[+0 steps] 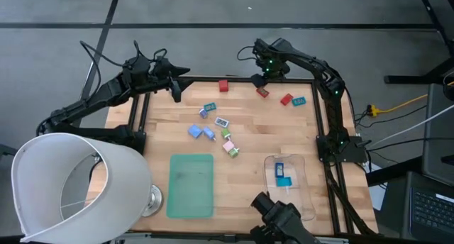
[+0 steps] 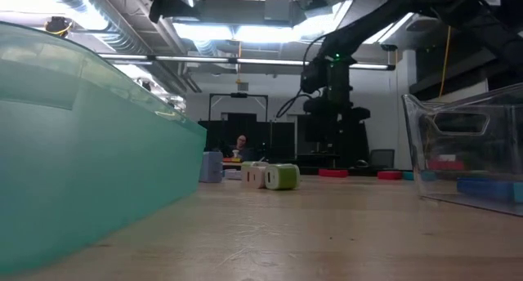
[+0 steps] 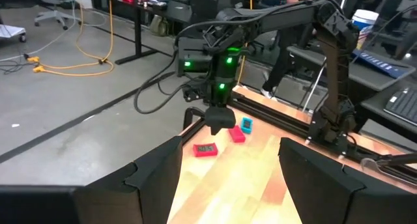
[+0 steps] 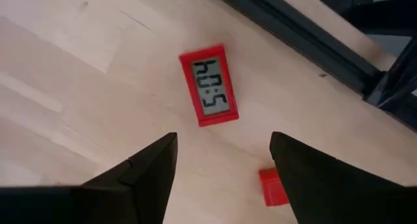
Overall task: Pick & Place Office items
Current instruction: Put the left red digital clock into the transparent bin
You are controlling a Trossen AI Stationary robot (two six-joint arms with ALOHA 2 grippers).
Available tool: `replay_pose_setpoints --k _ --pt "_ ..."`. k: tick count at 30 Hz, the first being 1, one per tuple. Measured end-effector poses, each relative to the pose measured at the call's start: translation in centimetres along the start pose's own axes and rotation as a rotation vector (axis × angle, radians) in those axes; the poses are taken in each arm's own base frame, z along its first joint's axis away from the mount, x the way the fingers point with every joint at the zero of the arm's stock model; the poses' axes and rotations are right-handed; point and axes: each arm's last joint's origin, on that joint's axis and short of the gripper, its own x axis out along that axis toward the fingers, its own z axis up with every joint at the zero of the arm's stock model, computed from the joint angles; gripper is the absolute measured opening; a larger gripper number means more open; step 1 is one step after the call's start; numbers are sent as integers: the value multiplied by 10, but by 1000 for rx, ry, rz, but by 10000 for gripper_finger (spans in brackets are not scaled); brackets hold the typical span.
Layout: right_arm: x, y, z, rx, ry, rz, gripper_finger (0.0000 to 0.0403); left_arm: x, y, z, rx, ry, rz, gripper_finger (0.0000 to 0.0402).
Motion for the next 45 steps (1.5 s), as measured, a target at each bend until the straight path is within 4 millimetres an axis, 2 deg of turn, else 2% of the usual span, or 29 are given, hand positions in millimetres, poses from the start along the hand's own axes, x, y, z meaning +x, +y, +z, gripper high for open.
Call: replay_pose_setpoints --k 12,16,20,24,29,36,40,45 --pt "-20 55 -34 -141 44 12 254 0 0 0 -8 0 -1 251" --pt "-2 68 -41 -196 66 6 254 0 0 0 -8 0 -1 251" --pt "18 89 -47 -228 -1 59 254 0 0 0 -15 0 -1 251" --pt "29 104 -50 -166 -65 150 254 0 0 0 -15 1 0 251" --pt "37 91 -43 -14 -101 126 254 0 0 0 -7 0 2 251" --pt "36 60 -31 342 -132 39 254 0 0 0 -11 0 2 251" --pt "37 56 -32 453 -129 13 254 0 0 0 -24 0 3 251" --pt "50 47 -36 530 -95 -4 254 0 0 0 -23 0 3 251"
